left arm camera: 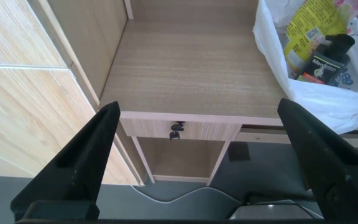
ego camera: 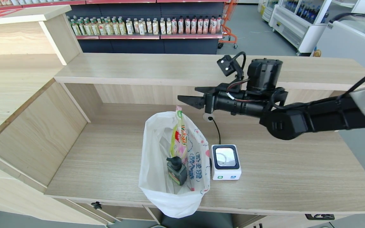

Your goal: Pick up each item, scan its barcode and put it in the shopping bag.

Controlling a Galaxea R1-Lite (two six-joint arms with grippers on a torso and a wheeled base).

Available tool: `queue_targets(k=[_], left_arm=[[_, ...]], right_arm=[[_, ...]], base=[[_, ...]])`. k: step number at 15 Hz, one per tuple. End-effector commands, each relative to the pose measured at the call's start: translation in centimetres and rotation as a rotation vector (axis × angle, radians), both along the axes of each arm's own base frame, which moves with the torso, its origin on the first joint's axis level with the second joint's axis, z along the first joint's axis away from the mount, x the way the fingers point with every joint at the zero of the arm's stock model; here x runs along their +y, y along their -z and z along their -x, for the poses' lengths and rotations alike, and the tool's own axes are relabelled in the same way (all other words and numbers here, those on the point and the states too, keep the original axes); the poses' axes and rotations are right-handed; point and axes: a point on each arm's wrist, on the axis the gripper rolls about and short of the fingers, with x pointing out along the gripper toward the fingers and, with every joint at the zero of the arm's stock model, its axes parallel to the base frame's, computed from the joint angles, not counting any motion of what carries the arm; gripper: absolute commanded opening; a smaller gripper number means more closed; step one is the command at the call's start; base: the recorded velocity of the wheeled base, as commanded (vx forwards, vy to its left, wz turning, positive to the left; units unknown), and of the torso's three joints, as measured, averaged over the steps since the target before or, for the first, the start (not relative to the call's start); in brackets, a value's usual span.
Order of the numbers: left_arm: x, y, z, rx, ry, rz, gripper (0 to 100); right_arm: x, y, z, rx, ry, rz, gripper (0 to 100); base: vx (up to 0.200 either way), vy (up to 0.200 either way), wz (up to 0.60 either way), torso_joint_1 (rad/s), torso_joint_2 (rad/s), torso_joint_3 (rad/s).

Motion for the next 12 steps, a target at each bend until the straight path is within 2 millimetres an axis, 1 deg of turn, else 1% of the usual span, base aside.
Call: queue_targets(k=[1, 3, 5, 6, 8, 9, 10, 12], left_arm=[[0.0, 0.0, 0.0, 0.0, 0.0, 0.006, 100], [0.0, 0.0, 0.0, 0.0, 0.0, 0.006, 100], [0.0, 0.0, 0.0, 0.0, 0.0, 0.006, 100], [0.0, 0.0, 0.0, 0.0, 0.0, 0.006, 100], [0.0, 0.0, 0.0, 0.0, 0.001, 0.006, 100], [0.0, 0.0, 0.0, 0.0, 0.0, 0.006, 100], [0.0, 0.0, 0.0, 0.0, 0.0, 0.006, 100], [0.0, 0.0, 0.0, 0.0, 0.0, 0.006, 100]], right_arm=[[-6.5, -3.3, 5.3, -0.011, 0.161, 0.112, 100], [-8.7, -4.0, 9.2, 0.058, 0.311, 0.171, 100], [-10.1, -3.8, 12.2, 0.074, 0.39, 0.196, 100], [-10.7, -3.4, 13.1, 0.079, 0.442, 0.209, 100], [-11.8, -2.6, 14.3, 0.095, 0.603, 0.241, 100], [-12.3, -2.4, 15.2, 0.099, 0.646, 0.244, 100], [-13.0, -2.0, 16.7, 0.1, 0.655, 0.244, 100], [-14.2, -0.7, 19.0, 0.124, 0.67, 0.24, 100]], base=[[0.0, 0.0, 0.0, 0.0, 0.0, 0.0], [0.0, 0.0, 0.0, 0.0, 0.0, 0.0], [0.0, 0.0, 0.0, 0.0, 0.0, 0.0], [0.0, 0.0, 0.0, 0.0, 0.0, 0.0], [0.0, 0.0, 0.0, 0.0, 0.0, 0.0], [0.0, 0.0, 0.0, 0.0, 0.0, 0.0], [0.0, 0.0, 0.0, 0.0, 0.0, 0.0], [0.0, 0.0, 0.0, 0.0, 0.0, 0.0]])
